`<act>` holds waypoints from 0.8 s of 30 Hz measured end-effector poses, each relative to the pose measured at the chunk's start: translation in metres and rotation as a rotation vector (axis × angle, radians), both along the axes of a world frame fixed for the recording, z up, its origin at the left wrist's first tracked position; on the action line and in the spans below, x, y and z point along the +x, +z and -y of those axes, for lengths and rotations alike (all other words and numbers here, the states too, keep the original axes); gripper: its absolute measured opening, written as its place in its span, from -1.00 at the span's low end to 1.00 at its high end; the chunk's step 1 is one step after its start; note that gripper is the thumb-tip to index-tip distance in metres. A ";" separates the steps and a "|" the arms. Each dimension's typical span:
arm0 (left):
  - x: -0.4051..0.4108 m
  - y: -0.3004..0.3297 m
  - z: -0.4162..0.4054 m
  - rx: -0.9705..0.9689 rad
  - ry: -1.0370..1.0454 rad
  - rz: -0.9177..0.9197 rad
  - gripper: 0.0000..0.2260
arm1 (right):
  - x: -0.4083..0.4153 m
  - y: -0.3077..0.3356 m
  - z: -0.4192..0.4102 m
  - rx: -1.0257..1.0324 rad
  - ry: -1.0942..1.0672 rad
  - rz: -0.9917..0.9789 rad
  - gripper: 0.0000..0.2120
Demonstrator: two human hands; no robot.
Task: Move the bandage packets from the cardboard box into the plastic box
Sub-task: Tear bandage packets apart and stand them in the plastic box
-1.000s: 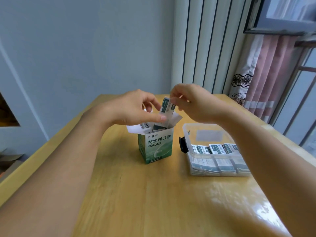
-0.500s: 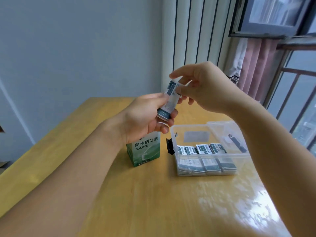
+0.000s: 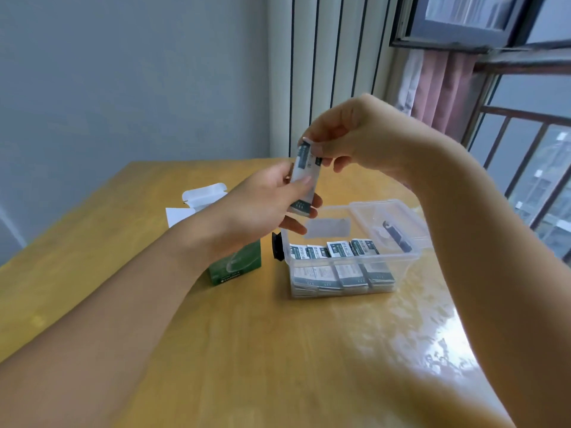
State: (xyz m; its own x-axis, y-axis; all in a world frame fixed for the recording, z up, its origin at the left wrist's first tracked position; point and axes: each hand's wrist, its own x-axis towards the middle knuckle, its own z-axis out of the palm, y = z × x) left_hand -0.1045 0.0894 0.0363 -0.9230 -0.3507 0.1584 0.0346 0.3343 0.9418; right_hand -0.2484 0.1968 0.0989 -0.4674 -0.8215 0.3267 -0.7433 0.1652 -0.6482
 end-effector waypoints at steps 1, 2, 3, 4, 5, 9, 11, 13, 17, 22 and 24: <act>0.000 0.000 0.001 -0.171 0.031 -0.004 -0.78 | -0.007 0.001 -0.006 0.026 -0.011 0.044 -0.86; 0.000 -0.001 0.003 -0.338 0.071 -0.034 -0.77 | -0.013 0.003 -0.013 0.058 -0.017 0.087 -0.85; 0.001 -0.001 0.004 -0.475 0.103 -0.080 -0.75 | -0.019 0.004 -0.018 0.095 -0.017 0.129 -0.84; 0.002 -0.002 0.005 -0.578 0.113 -0.119 -0.72 | -0.023 0.003 -0.022 0.136 -0.013 0.162 -0.84; 0.003 -0.004 0.007 -0.686 0.106 -0.141 -0.68 | -0.027 0.001 -0.023 0.185 -0.007 0.174 -0.84; 0.001 -0.016 0.006 -1.059 -0.003 -0.059 -0.49 | -0.028 -0.017 -0.007 0.411 0.024 0.076 -0.82; -0.001 -0.022 0.004 -1.098 -0.050 -0.033 -0.50 | -0.026 -0.026 0.003 0.492 0.025 0.027 -0.80; -0.004 -0.028 0.003 -1.132 -0.083 -0.042 -0.50 | -0.023 -0.033 0.010 0.554 0.028 -0.008 -0.80; -0.011 -0.040 0.002 -1.183 -0.134 -0.001 -0.41 | -0.021 -0.041 0.016 0.606 0.036 -0.008 -0.77; -0.014 -0.052 0.000 -1.163 -0.154 0.080 -0.38 | -0.022 -0.047 0.016 0.627 0.033 0.017 -0.78; -0.015 -0.052 0.001 -1.156 -0.139 0.078 -0.38 | -0.022 -0.048 0.015 0.626 0.036 0.039 -0.79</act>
State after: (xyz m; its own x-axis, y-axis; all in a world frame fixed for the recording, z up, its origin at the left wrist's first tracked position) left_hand -0.1196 0.0880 -0.0158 -0.9635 0.0702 0.2582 0.0939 0.9923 0.0804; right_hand -0.2708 0.1815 0.0512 -0.4376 -0.8671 -0.2379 -0.7331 0.4973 -0.4639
